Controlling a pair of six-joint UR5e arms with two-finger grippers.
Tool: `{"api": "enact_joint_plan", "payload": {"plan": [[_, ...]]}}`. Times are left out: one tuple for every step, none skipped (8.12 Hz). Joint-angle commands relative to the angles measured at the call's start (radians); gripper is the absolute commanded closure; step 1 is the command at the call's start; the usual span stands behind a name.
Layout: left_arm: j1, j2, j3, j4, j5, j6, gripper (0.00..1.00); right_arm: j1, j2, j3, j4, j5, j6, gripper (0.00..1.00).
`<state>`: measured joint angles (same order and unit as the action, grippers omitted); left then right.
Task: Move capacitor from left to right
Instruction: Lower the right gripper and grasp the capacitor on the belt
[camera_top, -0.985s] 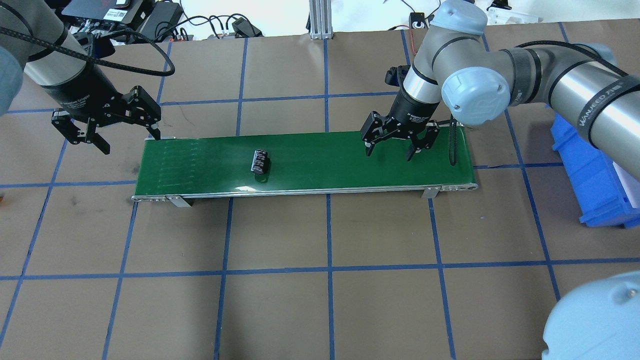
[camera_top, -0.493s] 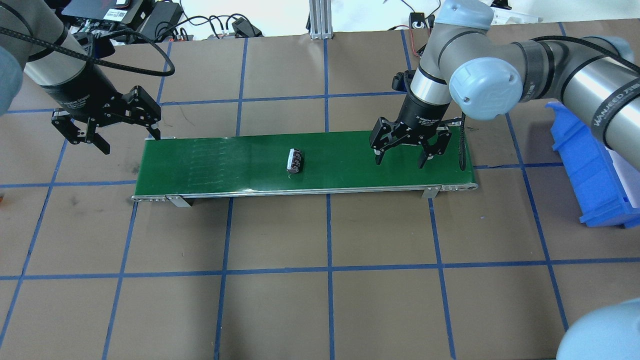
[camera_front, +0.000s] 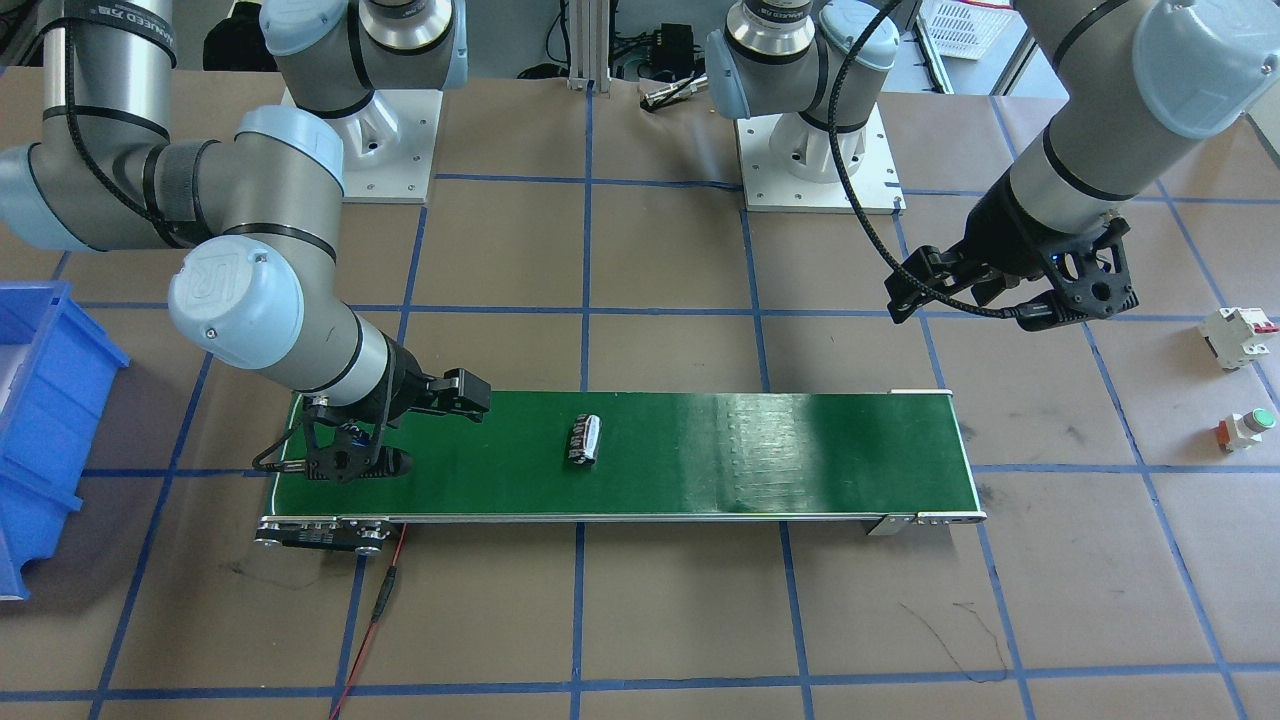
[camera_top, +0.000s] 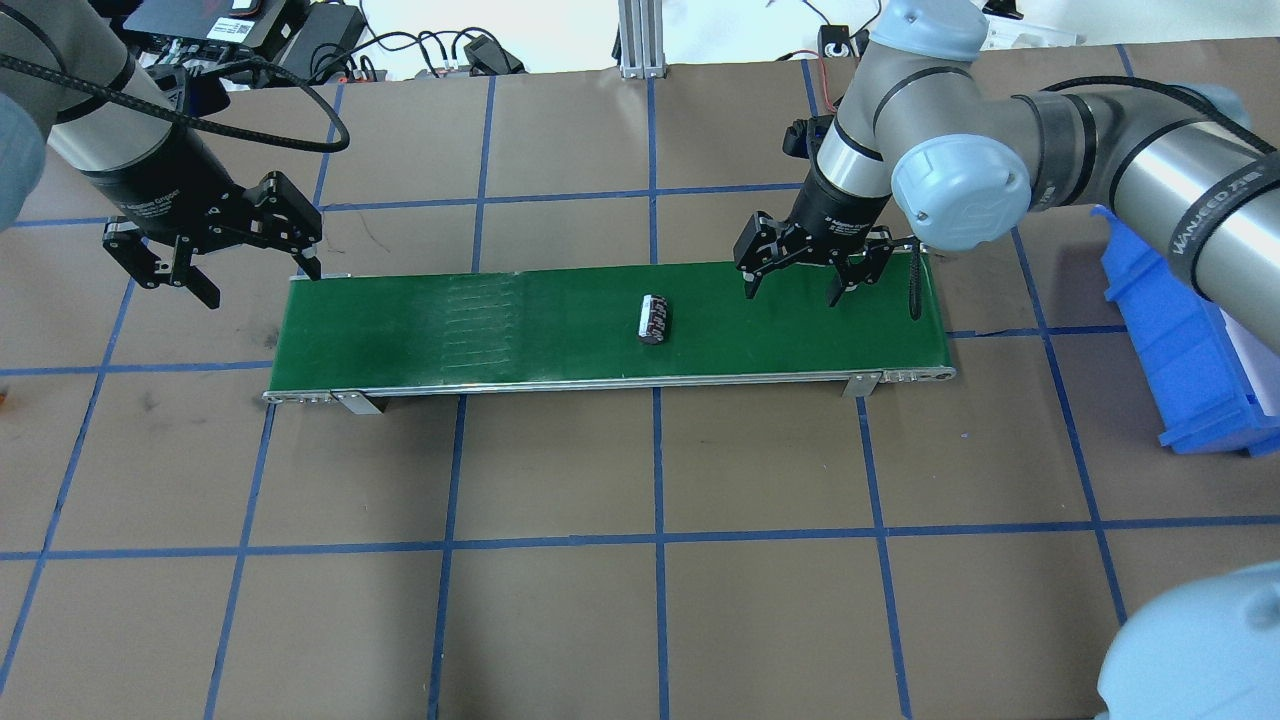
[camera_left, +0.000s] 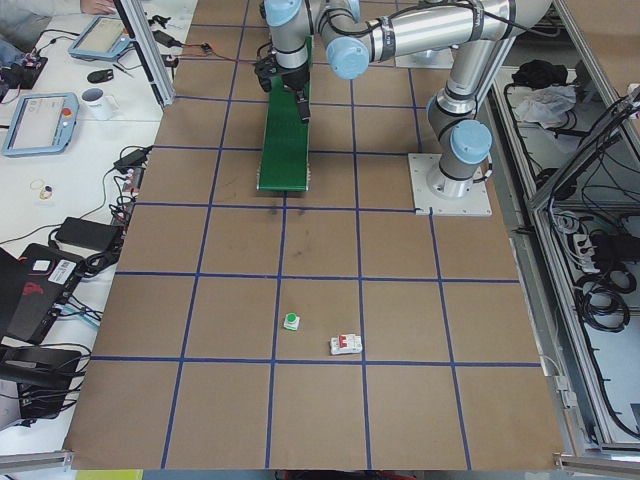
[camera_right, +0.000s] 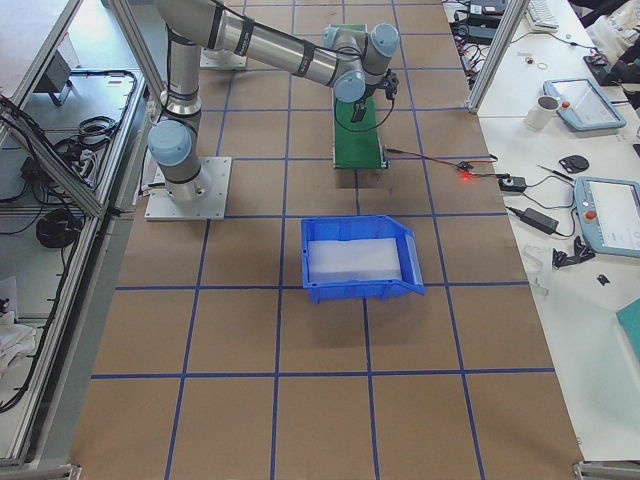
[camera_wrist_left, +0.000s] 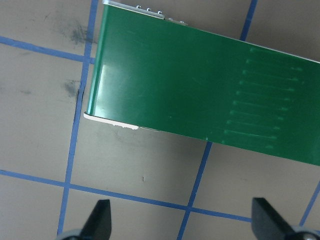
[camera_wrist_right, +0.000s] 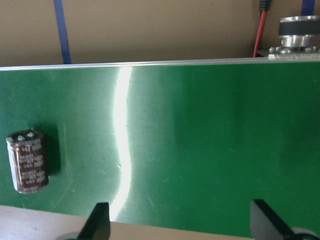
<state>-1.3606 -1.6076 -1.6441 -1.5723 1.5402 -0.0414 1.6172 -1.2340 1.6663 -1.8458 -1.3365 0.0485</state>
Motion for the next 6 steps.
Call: {"api": "enact_joint_plan", "payload": {"plan": [[0.000, 0.001, 0.009, 0.000, 0.001, 0.000, 0.00, 0.001, 0.060, 0.004, -0.035, -0.003, 0.039, 0.00], [0.000, 0.002, 0.010, 0.000, 0.006, 0.000, 0.00, 0.000, 0.060, 0.016, 0.002, -0.004, 0.039, 0.00], [0.000, 0.011, 0.013, 0.000, 0.077, -0.002, 0.00, 0.000, 0.053, 0.021, 0.101, -0.001, 0.039, 0.00], [-0.002, 0.040, 0.020, 0.008, 0.127, -0.002, 0.00, 0.000, 0.048, 0.021, 0.147, 0.002, 0.039, 0.00], [-0.002, 0.064, 0.021, 0.008, 0.127, -0.017, 0.00, 0.000, 0.051, 0.021, 0.149, 0.003, 0.039, 0.00], [-0.005, 0.089, 0.023, 0.027, 0.127, -0.017, 0.00, 0.000, 0.054, 0.020, 0.137, 0.019, 0.034, 0.00]]}}
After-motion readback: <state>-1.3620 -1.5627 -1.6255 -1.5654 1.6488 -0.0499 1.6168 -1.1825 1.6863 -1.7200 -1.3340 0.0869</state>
